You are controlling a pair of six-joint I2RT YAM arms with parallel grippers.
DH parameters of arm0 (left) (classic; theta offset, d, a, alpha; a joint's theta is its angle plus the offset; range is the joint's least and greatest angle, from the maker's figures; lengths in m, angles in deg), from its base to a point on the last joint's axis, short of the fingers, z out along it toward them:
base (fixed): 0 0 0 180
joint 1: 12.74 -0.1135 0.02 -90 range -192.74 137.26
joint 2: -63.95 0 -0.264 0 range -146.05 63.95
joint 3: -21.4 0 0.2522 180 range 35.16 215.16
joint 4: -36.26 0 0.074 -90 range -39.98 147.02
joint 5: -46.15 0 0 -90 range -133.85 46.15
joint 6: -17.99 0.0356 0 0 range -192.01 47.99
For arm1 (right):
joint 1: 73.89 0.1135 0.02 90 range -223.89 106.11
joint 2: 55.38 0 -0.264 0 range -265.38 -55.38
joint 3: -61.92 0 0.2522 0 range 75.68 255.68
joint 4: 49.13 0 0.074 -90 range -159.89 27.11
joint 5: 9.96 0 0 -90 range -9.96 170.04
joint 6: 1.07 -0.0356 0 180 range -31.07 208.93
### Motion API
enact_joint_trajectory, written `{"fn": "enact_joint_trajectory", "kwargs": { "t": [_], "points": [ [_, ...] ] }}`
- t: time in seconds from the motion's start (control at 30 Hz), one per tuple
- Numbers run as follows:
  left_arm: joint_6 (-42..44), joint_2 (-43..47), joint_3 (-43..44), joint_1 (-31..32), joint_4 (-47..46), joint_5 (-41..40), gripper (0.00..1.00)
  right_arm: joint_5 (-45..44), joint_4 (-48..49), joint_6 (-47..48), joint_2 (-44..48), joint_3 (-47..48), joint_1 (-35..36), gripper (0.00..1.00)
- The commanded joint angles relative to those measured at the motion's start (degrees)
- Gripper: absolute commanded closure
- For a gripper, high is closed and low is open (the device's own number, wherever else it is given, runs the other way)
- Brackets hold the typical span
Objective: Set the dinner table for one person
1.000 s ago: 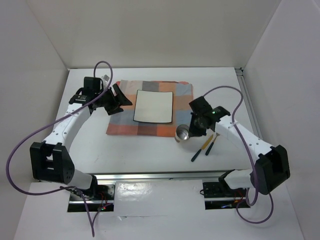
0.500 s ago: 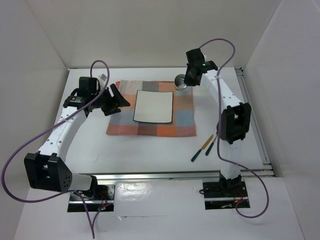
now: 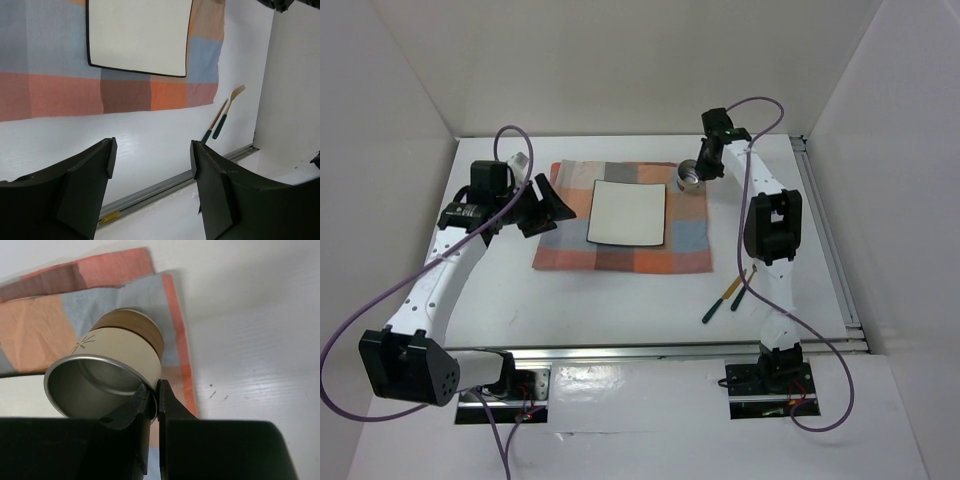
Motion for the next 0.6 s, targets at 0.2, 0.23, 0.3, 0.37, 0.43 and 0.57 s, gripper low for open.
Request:
{"fn": "enact_joint_trajectory", "kwargs": {
  "t": [0.2,0.23,0.3,0.37,0.43,0.57],
  "points": [
    [0.48,0.64,-1.21,0.17,0.79,-0.04,0.23,5.00,5.80,0.21,-0.67,1.22,-0.04,0.21],
    [0.48,0.64,-0.60,0.17,0.79,-0.74,0.23,5.00,5.80,0.21,-0.05,1.92,-0.04,0.13],
    [1.09,0.64,0.10,0.17,1.32,-0.75,0.23,6.06,6.77,0.91,0.48,4.11,-0.04,0.08],
    [1.62,0.12,0.89,0.17,1.32,-0.75,0.23,6.06,2.31,1.61,0.48,12.18,-0.04,0.07],
    [2.32,0.12,2.21,0.17,1.32,-0.75,0.23,4.40,-0.60,2.14,1.00,17.81,-0.04,0.07],
    [3.74,-0.50,4.50,2.89,1.84,-2.59,0.23,0.61,1.13,1.52,14.24,4.44,-0.04,0.06]
  ]
}}
